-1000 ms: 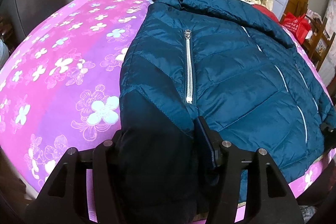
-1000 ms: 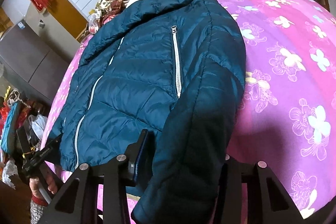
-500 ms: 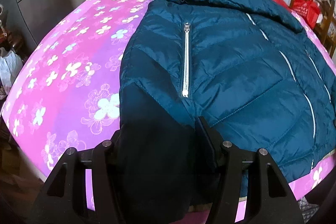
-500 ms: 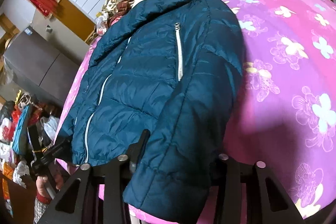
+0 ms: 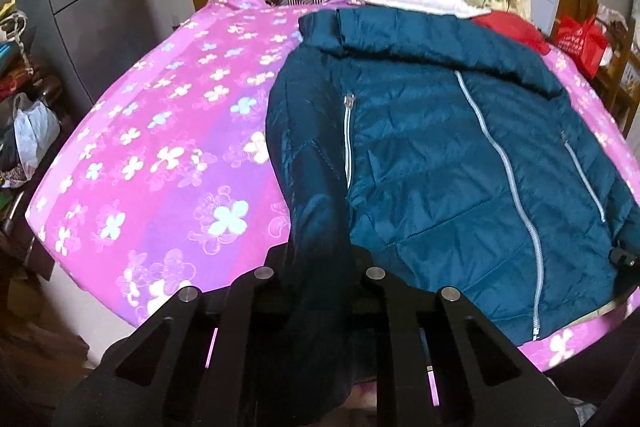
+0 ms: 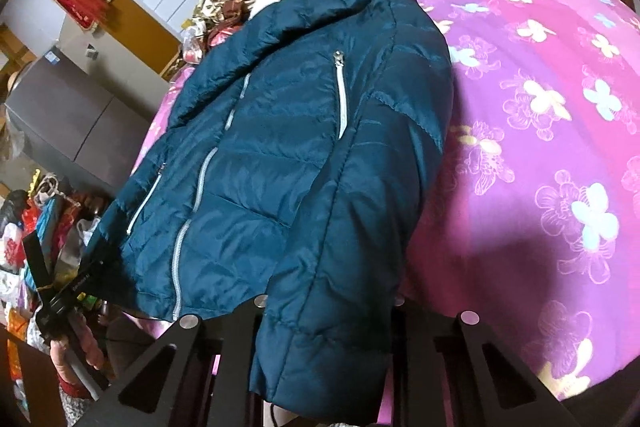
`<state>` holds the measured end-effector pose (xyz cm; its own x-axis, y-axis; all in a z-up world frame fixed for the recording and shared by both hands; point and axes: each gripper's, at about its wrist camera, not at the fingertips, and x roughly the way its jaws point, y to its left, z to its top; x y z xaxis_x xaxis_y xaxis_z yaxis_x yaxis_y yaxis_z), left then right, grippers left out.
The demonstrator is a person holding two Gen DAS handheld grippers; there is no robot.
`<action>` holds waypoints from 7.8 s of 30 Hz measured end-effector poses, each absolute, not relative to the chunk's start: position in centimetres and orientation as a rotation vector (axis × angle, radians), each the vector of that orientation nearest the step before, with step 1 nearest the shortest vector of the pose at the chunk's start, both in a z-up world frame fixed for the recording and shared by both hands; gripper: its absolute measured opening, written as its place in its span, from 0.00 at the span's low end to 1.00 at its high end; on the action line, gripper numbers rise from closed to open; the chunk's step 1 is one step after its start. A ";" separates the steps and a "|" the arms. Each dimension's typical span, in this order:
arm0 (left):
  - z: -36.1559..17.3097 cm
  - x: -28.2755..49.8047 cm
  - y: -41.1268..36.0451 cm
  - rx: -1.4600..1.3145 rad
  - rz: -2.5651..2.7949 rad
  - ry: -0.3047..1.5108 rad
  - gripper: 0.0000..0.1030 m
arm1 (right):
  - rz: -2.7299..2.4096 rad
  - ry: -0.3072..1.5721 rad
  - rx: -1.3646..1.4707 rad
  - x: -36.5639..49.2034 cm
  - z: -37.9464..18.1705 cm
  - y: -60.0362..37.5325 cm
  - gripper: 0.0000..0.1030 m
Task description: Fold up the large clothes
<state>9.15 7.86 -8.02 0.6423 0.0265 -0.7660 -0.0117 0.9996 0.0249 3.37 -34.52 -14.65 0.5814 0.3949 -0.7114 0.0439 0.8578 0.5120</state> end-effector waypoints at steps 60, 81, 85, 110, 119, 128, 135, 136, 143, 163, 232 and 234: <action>5.5 25.1 10.1 -0.076 0.078 0.710 0.09 | 0.225 0.667 0.316 22.4 3.3 -34.9 0.13; -0.4 47.0 6.1 -0.080 0.250 0.930 0.09 | 0.034 0.805 0.387 41.2 -2.5 -38.0 0.13; -2.9 49.8 5.3 -0.056 0.284 0.946 0.09 | 0.011 0.825 0.395 43.1 -4.6 -38.3 0.13; -12.8 59.6 5.6 -0.170 0.280 1.011 0.43 | 0.080 0.803 0.510 49.6 -13.1 -40.2 0.15; -1.5 53.7 10.7 -0.483 0.008 0.863 0.54 | 0.196 0.824 0.647 47.6 -8.2 -42.4 0.81; 5.9 40.6 10.0 -0.325 0.012 0.751 0.66 | 0.104 0.762 0.306 41.4 0.2 -36.8 0.81; -1.6 29.2 8.6 -0.257 0.008 0.791 0.74 | 0.109 0.831 0.109 38.5 -1.8 -28.5 0.74; -2.9 28.6 8.4 -0.271 0.000 0.802 0.74 | 0.103 0.839 0.097 38.8 -2.2 -27.1 0.74; -8.7 27.9 6.8 -0.157 0.047 0.786 0.74 | 0.131 0.905 0.135 44.6 -4.3 -19.3 0.74; -11.1 28.5 7.6 -0.095 0.017 0.808 0.74 | -0.030 0.925 0.148 53.2 -7.9 -17.0 0.74; -10.9 10.8 -4.6 0.151 0.061 0.726 0.74 | -0.216 0.706 0.399 3.2 -11.8 -40.6 0.77; -10.3 10.0 -5.6 0.164 0.051 0.707 0.74 | -0.223 0.697 0.381 2.7 -11.9 -40.9 0.77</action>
